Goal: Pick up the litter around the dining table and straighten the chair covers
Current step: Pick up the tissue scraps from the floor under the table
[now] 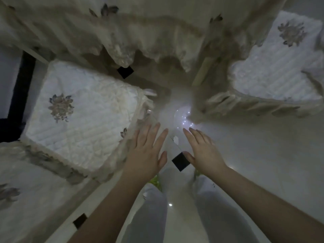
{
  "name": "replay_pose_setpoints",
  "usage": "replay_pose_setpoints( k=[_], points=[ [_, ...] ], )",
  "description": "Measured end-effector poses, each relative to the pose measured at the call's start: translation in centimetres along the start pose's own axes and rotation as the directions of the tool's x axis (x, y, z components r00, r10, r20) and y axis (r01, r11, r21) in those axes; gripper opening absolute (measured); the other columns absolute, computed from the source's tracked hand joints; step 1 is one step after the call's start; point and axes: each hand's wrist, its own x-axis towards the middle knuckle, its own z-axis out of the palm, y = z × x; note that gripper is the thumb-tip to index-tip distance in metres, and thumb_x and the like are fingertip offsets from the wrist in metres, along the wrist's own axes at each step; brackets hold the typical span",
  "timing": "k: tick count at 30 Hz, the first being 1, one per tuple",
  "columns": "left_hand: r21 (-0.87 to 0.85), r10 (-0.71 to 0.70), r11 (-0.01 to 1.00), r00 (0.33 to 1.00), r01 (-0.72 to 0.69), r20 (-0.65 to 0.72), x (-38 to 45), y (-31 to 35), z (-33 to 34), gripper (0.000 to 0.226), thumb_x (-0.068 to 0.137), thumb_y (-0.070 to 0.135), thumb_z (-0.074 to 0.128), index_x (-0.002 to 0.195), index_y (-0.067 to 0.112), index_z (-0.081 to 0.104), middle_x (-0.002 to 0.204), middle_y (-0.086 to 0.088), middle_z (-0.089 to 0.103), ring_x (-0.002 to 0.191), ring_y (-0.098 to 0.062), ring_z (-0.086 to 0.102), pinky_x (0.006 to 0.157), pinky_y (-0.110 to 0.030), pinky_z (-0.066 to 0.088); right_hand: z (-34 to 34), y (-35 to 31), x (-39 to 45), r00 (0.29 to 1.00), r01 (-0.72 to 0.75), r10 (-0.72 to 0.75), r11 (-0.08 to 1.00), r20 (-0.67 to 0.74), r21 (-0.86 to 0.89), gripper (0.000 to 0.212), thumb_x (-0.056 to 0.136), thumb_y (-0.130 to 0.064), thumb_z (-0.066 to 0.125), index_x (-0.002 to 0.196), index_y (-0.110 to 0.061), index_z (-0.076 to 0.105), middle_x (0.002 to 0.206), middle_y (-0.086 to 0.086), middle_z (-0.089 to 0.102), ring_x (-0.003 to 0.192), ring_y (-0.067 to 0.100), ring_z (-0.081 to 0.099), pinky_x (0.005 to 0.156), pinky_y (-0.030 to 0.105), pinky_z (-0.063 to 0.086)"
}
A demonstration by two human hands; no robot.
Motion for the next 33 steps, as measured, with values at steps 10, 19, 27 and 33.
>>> replay_pose_setpoints(
  k=[10, 19, 27, 33],
  points=[
    [-0.013, -0.020, 1.000, 0.997, 0.021, 0.077, 6.1, -5.2, 24.2, 0.073, 0.090, 0.044, 0.045, 0.153, 0.017, 0.021, 0.158, -0.011, 0.022, 0.145, -0.031, 0.019, 0.114, -0.055, 0.020, 24.2, 8.8, 12.5, 0.980, -0.145, 0.132, 0.986, 0.149, 0.083, 0.081, 0.088, -0.038, 0.061, 0.152, -0.022, 0.013, 0.155, 0.005, 0.025, 0.139, 0.024, 0.026, 0.110, 0.041, 0.023],
    [0.074, -0.013, 0.997, 0.985, 0.000, 0.173, 7.6, -10.6, 34.5, 0.072, 0.091, 0.048, 0.039, 0.153, 0.017, 0.021, 0.159, -0.011, 0.020, 0.146, -0.031, 0.017, 0.117, -0.051, 0.016, 39.8, 11.8, 19.0, 0.876, -0.289, 0.239, 0.955, 0.420, 0.060, 0.071, 0.083, -0.022, 0.065, 0.137, -0.040, 0.022, 0.138, 0.008, 0.023, 0.112, 0.034, 0.042, 0.088, 0.048, 0.047],
    [-0.003, -0.066, 0.998, 0.974, 0.068, 0.217, 6.5, -11.6, 32.4, 0.068, 0.090, 0.048, 0.033, 0.150, 0.017, 0.028, 0.156, -0.008, 0.028, 0.144, -0.028, 0.022, 0.115, -0.047, 0.017, 38.5, 12.1, 19.4, 0.894, -0.374, 0.288, 0.902, 0.343, 0.217, 0.021, 0.090, -0.007, 0.045, 0.111, -0.008, 0.049, 0.105, 0.015, 0.052, 0.091, 0.031, 0.054, 0.076, 0.040, 0.048],
    [-0.112, -0.076, 0.989, 0.980, 0.098, 0.183, 5.9, -6.2, 21.9, 0.064, 0.090, 0.043, 0.036, 0.147, 0.015, 0.037, 0.151, -0.009, 0.038, 0.141, -0.030, 0.032, 0.111, -0.050, 0.032, 23.1, 9.4, 15.7, 0.926, -0.376, 0.328, 0.783, 0.184, 0.495, 0.017, 0.090, -0.014, 0.057, 0.073, -0.011, 0.055, 0.065, -0.003, 0.046, 0.059, 0.008, 0.042, 0.061, 0.026, 0.037]
  ],
)
